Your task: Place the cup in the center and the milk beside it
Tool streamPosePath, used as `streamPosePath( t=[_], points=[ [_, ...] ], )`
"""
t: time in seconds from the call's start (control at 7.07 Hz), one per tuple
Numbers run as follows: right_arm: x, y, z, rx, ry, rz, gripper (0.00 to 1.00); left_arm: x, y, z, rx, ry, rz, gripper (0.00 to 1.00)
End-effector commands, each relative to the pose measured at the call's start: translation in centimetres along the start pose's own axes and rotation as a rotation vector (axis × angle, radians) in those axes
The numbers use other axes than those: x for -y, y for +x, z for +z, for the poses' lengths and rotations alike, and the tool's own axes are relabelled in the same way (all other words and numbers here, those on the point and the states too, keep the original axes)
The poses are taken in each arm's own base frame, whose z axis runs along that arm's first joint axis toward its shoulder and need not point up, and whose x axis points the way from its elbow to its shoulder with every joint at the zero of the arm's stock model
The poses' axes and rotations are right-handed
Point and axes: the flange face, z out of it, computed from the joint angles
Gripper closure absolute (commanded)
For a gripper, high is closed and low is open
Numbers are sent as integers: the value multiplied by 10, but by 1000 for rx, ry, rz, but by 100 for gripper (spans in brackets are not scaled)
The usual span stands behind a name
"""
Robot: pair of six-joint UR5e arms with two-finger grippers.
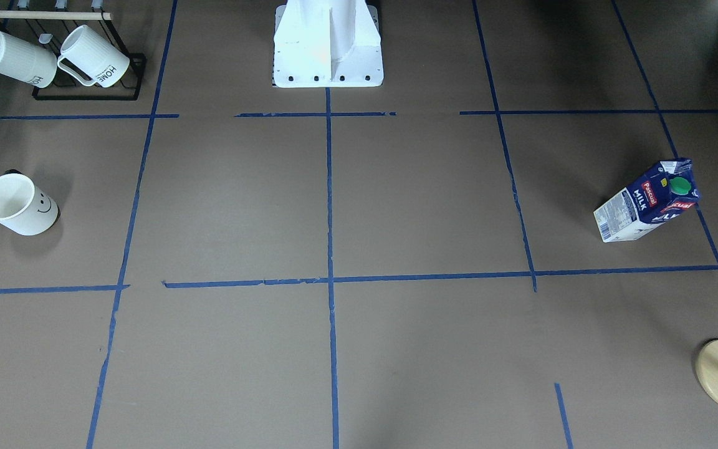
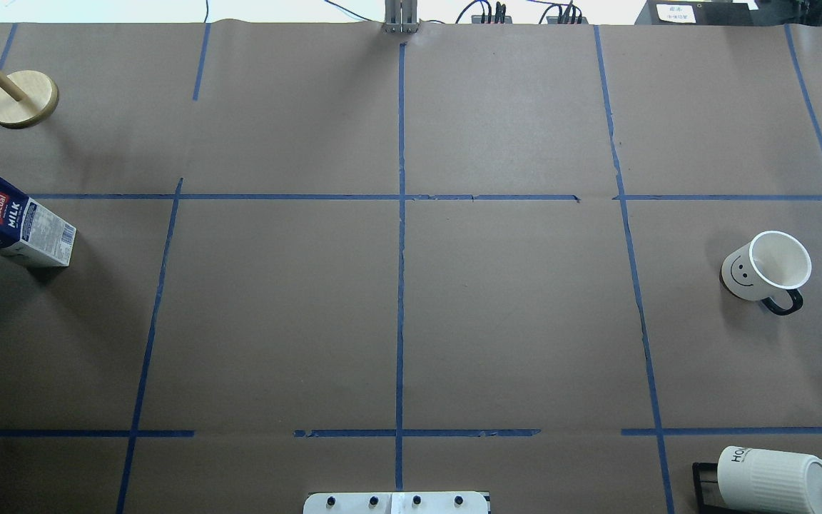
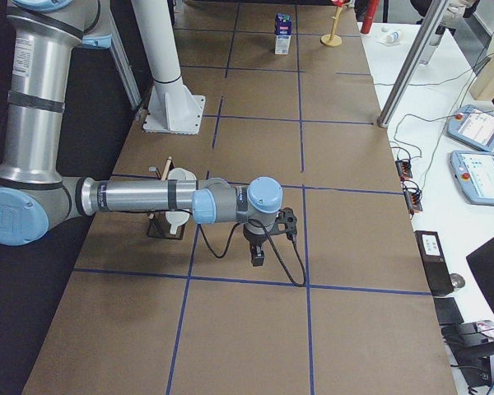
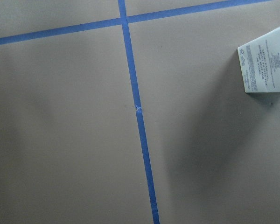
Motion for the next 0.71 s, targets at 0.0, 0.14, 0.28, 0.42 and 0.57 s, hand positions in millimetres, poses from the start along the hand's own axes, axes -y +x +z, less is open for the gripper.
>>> streamPosePath(
  t=[0.0,0.14,0.28,0.42,0.57],
  points=[
    [28,-35,-20,11,106,22,0,0,1,0,-3,1,-1,0],
    [37,-59,-4,16,162,48,0,0,1,-1,-4,2,0,0],
    [42,-80,13,9,197,82,0,1,2,-2,-4,4,2,0],
    [42,-95,38,-5,189,79,0,1,2,-1,-4,3,1,0],
    [40,-95,58,-18,172,62,0,1,3,-2,-5,5,3,0]
  ],
)
